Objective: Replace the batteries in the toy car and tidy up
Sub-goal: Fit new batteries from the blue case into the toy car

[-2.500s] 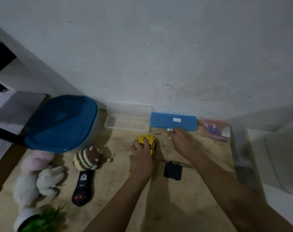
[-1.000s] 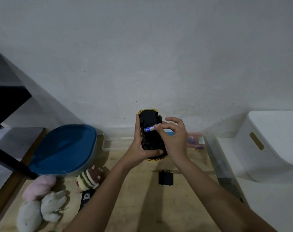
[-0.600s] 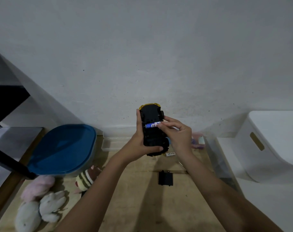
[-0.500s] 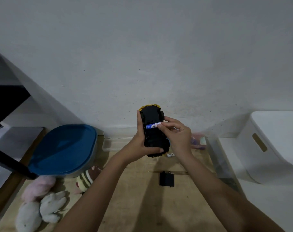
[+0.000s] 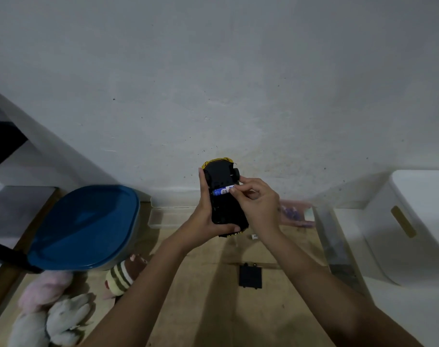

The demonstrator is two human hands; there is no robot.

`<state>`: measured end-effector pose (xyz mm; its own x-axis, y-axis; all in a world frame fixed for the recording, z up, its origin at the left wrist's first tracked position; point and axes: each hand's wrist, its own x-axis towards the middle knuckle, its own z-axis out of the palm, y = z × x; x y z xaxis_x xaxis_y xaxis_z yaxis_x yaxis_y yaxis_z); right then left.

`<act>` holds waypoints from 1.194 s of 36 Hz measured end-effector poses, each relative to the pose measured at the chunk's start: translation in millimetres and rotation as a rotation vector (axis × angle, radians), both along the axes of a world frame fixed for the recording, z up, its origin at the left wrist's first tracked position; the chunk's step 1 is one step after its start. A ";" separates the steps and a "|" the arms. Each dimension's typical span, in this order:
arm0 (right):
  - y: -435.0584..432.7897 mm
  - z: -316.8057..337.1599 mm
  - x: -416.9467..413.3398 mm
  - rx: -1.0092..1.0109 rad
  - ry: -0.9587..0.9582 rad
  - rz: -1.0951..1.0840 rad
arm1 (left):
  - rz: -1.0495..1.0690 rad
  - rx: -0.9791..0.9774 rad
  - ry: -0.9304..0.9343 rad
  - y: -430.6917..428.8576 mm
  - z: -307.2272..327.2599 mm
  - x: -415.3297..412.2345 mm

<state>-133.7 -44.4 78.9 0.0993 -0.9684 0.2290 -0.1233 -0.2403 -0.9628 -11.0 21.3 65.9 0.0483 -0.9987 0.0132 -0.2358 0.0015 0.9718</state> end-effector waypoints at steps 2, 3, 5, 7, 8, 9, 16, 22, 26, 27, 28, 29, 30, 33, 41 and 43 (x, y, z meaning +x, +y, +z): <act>-8.6 -1.6 0.4 0.156 -0.083 0.017 | -0.014 0.015 0.000 -5.0 -1.9 0.8; -13.0 -1.9 0.6 0.205 -0.091 0.017 | -0.022 0.024 0.003 -8.0 -3.9 0.6; -19.0 -1.7 0.8 0.228 -0.067 0.023 | -0.027 0.026 0.006 -10.5 -6.0 -0.8; -22.7 -0.6 1.3 0.219 -0.009 0.023 | -0.019 0.028 0.000 -12.2 -8.3 -1.4; -23.5 -0.7 1.9 0.220 0.015 0.020 | -0.019 0.028 0.000 -12.2 -9.0 -1.3; -24.1 -1.5 2.4 0.223 0.033 0.016 | -0.023 0.030 -0.007 -11.7 -9.8 -0.3; -18.3 -5.9 4.1 0.295 -0.029 0.066 | -0.029 0.056 -0.011 -6.6 -20.3 4.9; -12.6 -38.0 -7.1 0.446 -0.022 0.081 | -0.009 0.133 0.029 7.2 -41.0 7.1; -16.4 -32.0 -10.6 0.522 -0.068 0.176 | 0.000 0.132 0.019 4.9 -39.1 8.6; -19.0 -29.6 -10.3 0.540 -0.041 0.201 | -0.003 0.133 0.015 3.5 -38.0 8.8; -21.2 -28.7 -10.4 0.555 -0.018 0.224 | -0.010 0.141 0.019 2.5 -36.0 8.9; -22.5 -29.0 -10.3 0.568 0.007 0.238 | -0.019 0.148 0.009 1.7 -36.3 9.7; -23.1 -28.2 -9.9 0.575 0.023 0.248 | -0.027 0.156 0.006 1.2 -34.9 9.5; -26.3 -28.2 -10.1 0.578 0.031 0.233 | -0.066 0.180 0.000 -2.7 -31.5 8.7; -29.2 -31.8 -8.9 0.585 0.003 0.084 | -0.134 0.187 -0.010 -12.7 -31.5 6.6; -30.7 -33.6 -8.2 0.569 0.002 0.109 | -0.103 0.183 0.008 -11.5 -33.0 8.6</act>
